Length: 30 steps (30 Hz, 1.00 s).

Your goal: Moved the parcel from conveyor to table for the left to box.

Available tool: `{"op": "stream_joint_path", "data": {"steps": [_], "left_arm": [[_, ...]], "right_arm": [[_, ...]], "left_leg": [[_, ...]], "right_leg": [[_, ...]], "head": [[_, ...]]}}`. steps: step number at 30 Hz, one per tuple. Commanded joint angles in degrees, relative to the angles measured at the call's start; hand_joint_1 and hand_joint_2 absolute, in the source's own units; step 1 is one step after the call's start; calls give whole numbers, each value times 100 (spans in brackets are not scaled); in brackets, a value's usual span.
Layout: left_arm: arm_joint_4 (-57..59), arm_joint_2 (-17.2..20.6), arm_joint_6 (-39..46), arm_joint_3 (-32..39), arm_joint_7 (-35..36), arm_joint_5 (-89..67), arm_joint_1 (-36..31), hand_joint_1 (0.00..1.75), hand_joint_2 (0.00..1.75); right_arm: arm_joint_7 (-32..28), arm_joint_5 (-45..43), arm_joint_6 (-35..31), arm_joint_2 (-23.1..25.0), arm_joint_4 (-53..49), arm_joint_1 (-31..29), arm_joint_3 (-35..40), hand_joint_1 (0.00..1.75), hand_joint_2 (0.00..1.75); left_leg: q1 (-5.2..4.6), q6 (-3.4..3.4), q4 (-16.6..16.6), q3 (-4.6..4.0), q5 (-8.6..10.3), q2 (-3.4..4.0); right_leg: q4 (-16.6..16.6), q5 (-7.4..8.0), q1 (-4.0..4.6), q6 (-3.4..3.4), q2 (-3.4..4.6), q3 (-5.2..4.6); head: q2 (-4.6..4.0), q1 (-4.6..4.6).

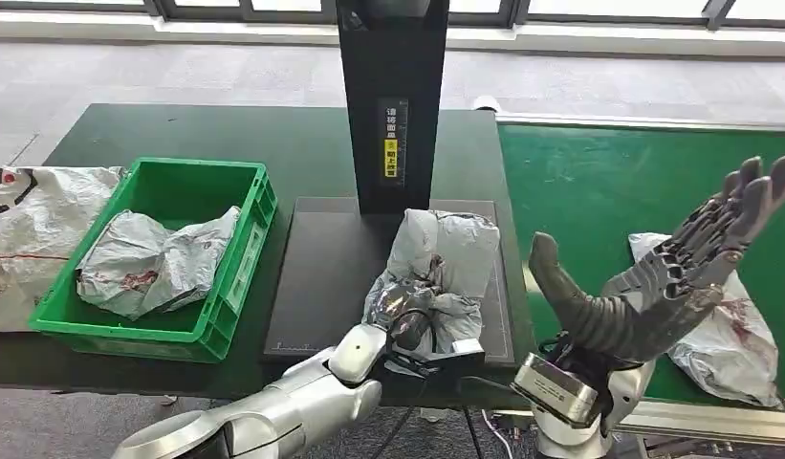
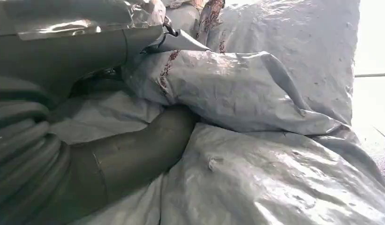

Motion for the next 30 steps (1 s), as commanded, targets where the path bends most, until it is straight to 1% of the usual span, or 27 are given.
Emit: {"op": "stream_joint_path", "data": {"steps": [1, 3, 5, 6, 7, 8, 9, 10, 11, 12, 13, 14, 15, 16, 17, 18, 20, 21, 22, 23, 24, 26, 29, 30], "left_arm": [[330, 184, -90, -385, 92, -82, 22, 175, 175], [340, 184, -31, -399, 155, -159, 14, 175, 175], [362, 184, 353, -374, 289, -302, 10, 175, 175], [-2518, 581, 765, 2506, 44, -3182, 1656, 175, 175], [-4678, 184, 765, 4666, -1388, -4989, 1720, 175, 175], [-5394, 184, 765, 7194, -1930, -4736, 1630, 175, 175], [-5685, 184, 765, 7365, -2072, -4626, 1646, 175, 175], [-5974, 184, 765, 7467, -2131, -4560, 1698, 175, 175], [-6344, 184, 765, 7546, -2150, -4518, 1812, 175, 175], [-6515, 184, 765, 7585, -2160, -4501, 1860, 175, 175], [-6759, 184, 765, 7651, -2130, -4518, 1948, 175, 175], [-6973, 184, 765, 7749, -2181, -4430, 2033, 175, 175], [-7058, 184, 765, 7861, -2246, -4349, 2081, 175, 175], [-7058, 184, 765, 7861, -2246, -4349, 2081, 175, 175], [-7058, 184, 765, 7861, -2246, -4349, 2081, 175, 175], [-7058, 184, 765, 7861, -2246, -4349, 2081, 175, 175], [-7106, 184, 765, 7896, -2265, -4300, 2086, 175, 175], [-7146, 184, 765, 7956, -2274, -4249, 2096, 175, 175], [-7204, 184, 765, 8009, -2331, -4172, 2107, 175, 175], [-7219, 184, 765, 8048, -2368, -4145, 2116, 175, 175], [-7229, 184, 765, 8095, -2430, -4105, 2125, 175, 175], [-7248, 184, 765, 8154, -2479, -4071, 2125, 175, 175], [-7325, 184, 765, 8238, -2575, -4005, 2127, 175, 175], [-7326, 184, 765, 8272, -2590, -4025, 2121, 175, 175]], "right_arm": [[13, -5, 0, 114, 52, 374, -23, 0, 175], [13, -4, 0, 114, 48, 380, -35, 0, 175], [13, 3, 0, 114, 11, 409, -68, 0, 175], [86, 49, 0, 114, -228, 500, -383, 0, 175], [102, 48, 0, 114, -220, 486, -405, 0, 175], [13, -27, 0, 114, -216, 539, -451, 0, 175], [13, -25, 0, 114, -210, 545, -458, 0, 175], [13, -28, 0, 114, -197, 544, -453, 0, 175], [13, -21, 0, 114, -161, 534, -440, 0, 175], [13, -24, 0, 114, -146, 529, -427, 0, 175], [13, -29, 0, 114, -115, 523, -410, 0, 175], [13, -31, 0, 114, -99, 520, -404, 0, 175], [18, -27, 0, 114, -95, 516, -421, 0, 175], [18, -27, 0, 114, -95, 516, -421, 0, 175], [18, -27, 0, 114, -95, 516, -421, 0, 175], [18, -27, 0, 114, -95, 516, -421, 0, 175], [23, -24, 0, 114, -100, 515, -425, 0, 175], [31, -14, 0, 114, -110, 521, -436, 0, 175], [25, -12, 0, 114, -111, 525, -440, 0, 175], [17, -17, 0, 114, -107, 528, -443, 0, 175], [13, -16, 0, 114, -108, 529, -449, 0, 175], [13, -7, 0, 114, -99, 524, -437, 0, 175], [13, -7, 0, 114, -82, 504, -424, 0, 175], [13, -5, 0, 114, -69, 498, -420, 0, 175]], "left_leg": [[3, -2, -18, 14, 3, 1], [3, -2, -10, 11, 0, 2], [2, -2, -13, 13, 1, 2], [6, -3, -19, 15, 4, -1], [-1, -4, -38, 42, 3, 22], [-8, 2, -22, 15, 2, -20], [-10, 5, -2, -21, 6, -58], [-5, 0, 17, -26, 2, -22], [-9, -5, 26, -33, -11, -23], [-13, 16, 22, -54, 8, -38], [-13, 24, 24, -70, 7, -43], [-10, 24, 14, -64, 6, -6], [-12, 8, 0, -53, 4, 55], [-21, -17, 8, -61, -38, 120], [-14, -21, 5, -64, -52, 166], [-9, -25, -5, -49, -59, 197], [-8, -33, -22, -24, -46, 178], [-5, -40, -19, 13, -41, 166], [4, -46, -28, 22, -26, 136], [13, -48, -29, 16, -12, 95], [14, -46, -36, 17, -2, 64], [12, -50, -27, -3, 3, 47], [21, -50, -34, 2, 1, 43], [25, -49, -22, -14, 3, 32]], "right_leg": [[-18, 4, 4, -5, 3, 14], [-10, 1, 4, -4, 4, 11], [-12, 2, 2, -4, 4, 12], [-22, 5, 7, -6, 2, 17], [-32, 8, -1, -7, 24, 31], [-14, -7, -8, 0, -19, 21], [4, -16, -10, 1, -57, -8], [17, -7, -6, -1, -25, -31], [25, -11, -9, -2, -24, -36], [18, -16, -13, 16, -39, -40], [17, -18, -13, 17, -46, -52], [10, -10, -10, 13, -9, -52], [13, 15, -13, 1, 55, -65], [30, 12, -23, -6, 124, -63], [28, 15, -16, -12, 167, -64], [18, 14, -11, -15, 192, -66], [3, 14, -4, -21, 177, -61], [2, 13, -3, -24, 164, -56], [-1, 8, 2, -32, 134, -47], [-4, 5, 17, -37, 90, -36], [-10, 2, 22, -36, 62, -24], [2, 0, 30, -42, 44, -34], [-2, 0, 31, -44, 43, -27], [5, -1, 33, -44, 30, -37]], "head": [[0, 0], [0, 0], [0, 0], [0, 0], [0, 0], [0, 0], [0, 0], [0, -4], [0, -4], [0, -2], [0, 4], [0, 13], [0, 24], [0, 17], [0, 22], [0, 22], [0, 20], [0, 20], [0, 20], [0, 20], [0, 22], [0, 22], [0, 20], [0, 22]]}}
